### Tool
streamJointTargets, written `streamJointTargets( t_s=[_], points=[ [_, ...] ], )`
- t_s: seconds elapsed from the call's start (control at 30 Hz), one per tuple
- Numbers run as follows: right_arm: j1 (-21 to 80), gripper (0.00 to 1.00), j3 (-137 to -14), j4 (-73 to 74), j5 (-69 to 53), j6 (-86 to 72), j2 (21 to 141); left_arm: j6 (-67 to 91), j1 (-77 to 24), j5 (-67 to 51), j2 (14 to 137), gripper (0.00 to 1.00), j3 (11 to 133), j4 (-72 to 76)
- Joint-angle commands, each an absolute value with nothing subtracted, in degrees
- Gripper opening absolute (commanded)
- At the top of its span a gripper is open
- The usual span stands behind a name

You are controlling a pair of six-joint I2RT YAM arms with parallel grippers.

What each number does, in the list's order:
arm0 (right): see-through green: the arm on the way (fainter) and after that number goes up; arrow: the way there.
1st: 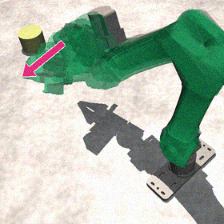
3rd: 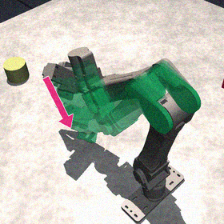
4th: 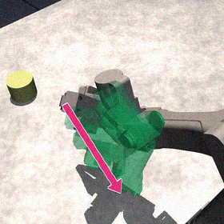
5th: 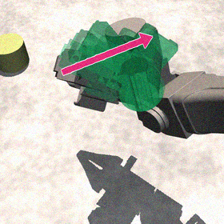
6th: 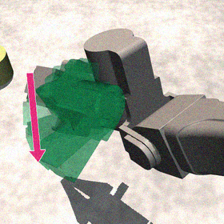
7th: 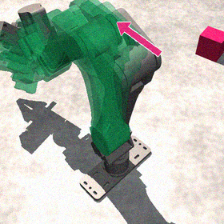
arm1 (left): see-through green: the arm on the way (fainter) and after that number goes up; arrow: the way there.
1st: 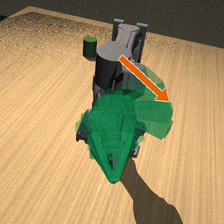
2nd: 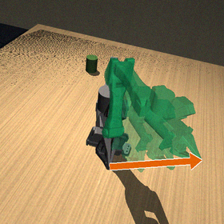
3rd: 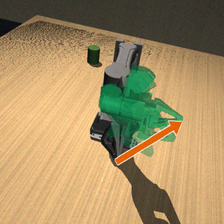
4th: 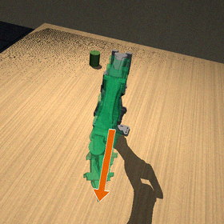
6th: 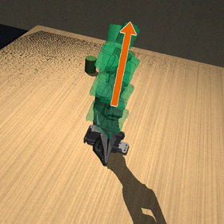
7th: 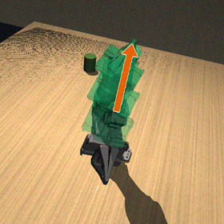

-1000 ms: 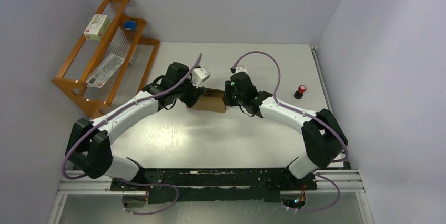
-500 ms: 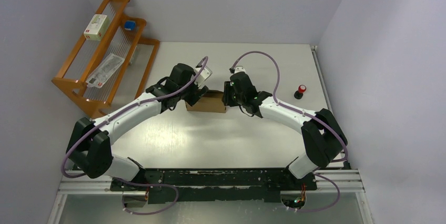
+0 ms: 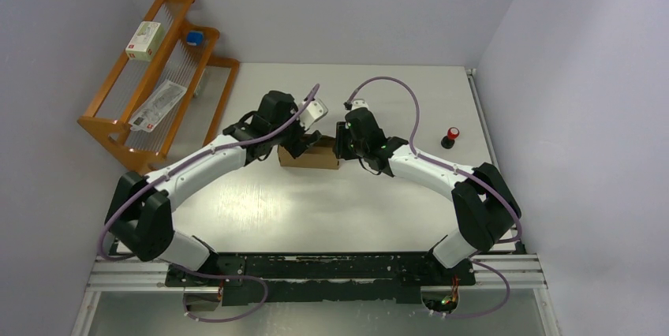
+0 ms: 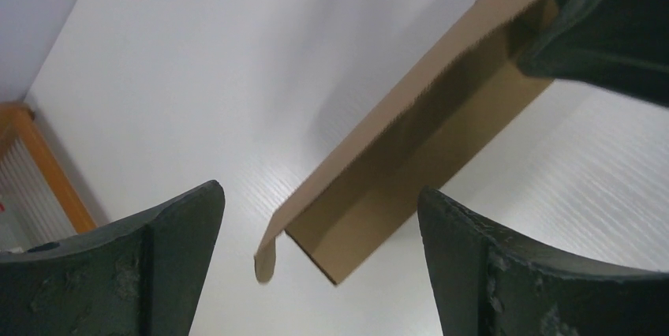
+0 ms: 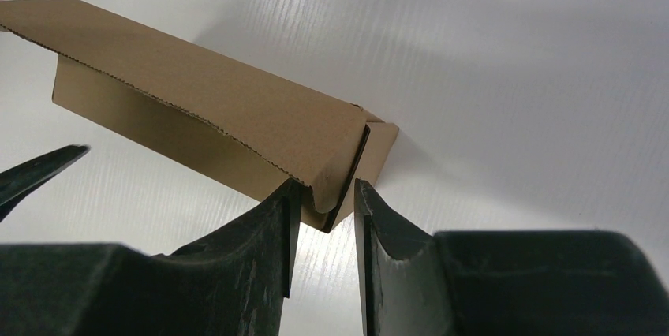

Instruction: Fold the paper box

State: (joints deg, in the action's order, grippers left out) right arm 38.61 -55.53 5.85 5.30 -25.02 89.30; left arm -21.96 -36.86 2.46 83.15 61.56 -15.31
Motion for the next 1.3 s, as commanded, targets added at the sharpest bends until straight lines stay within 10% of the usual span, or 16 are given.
streamJointTargets(
  t_s=[0.0,1.27],
  points=[
    [38.51,0.34,-55.98,8.52,4.70,-23.92,90.87,-24.01,-37.16,-1.66,87.59,0.97,66.28,-12.75],
    [38.56,0.33,-55.15,9.13,5.67,-23.10,89.09,-28.24,-36.34,-6.95,86.36,0.97,69.32,-14.15]
  ],
)
